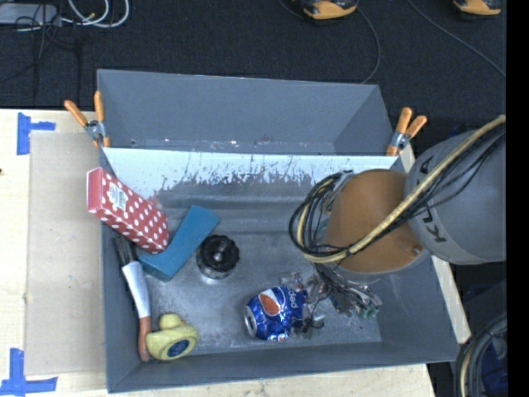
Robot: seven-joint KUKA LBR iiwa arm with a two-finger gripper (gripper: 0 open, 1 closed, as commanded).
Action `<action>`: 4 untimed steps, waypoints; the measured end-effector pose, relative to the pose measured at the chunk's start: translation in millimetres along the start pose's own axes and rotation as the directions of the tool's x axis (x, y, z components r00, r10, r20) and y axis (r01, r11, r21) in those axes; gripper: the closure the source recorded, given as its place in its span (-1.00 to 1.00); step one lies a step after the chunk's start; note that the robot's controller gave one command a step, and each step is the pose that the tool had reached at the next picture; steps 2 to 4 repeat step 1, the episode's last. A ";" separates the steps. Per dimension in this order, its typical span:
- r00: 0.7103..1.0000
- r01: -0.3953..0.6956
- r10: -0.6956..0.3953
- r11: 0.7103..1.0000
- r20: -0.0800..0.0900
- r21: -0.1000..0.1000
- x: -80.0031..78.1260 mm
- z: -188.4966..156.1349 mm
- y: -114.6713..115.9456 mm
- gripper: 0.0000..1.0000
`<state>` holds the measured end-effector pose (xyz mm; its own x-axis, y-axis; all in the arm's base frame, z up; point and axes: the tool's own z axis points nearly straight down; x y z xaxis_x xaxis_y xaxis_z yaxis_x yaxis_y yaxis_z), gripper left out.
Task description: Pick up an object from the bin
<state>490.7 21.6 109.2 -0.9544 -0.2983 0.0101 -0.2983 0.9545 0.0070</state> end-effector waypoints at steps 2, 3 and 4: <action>1.000 -0.003 0.003 1.000 0.017 0.004 -8.6 -17.6 4.2 1.00; 1.000 -0.003 0.003 1.000 0.017 0.004 -8.6 -17.6 4.2 1.00; 1.000 -0.003 0.003 1.000 0.017 0.004 -8.6 -17.6 4.2 1.00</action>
Offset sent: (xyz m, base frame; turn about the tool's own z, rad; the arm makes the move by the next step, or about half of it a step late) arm 0.0142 0.0218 0.0876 -0.0178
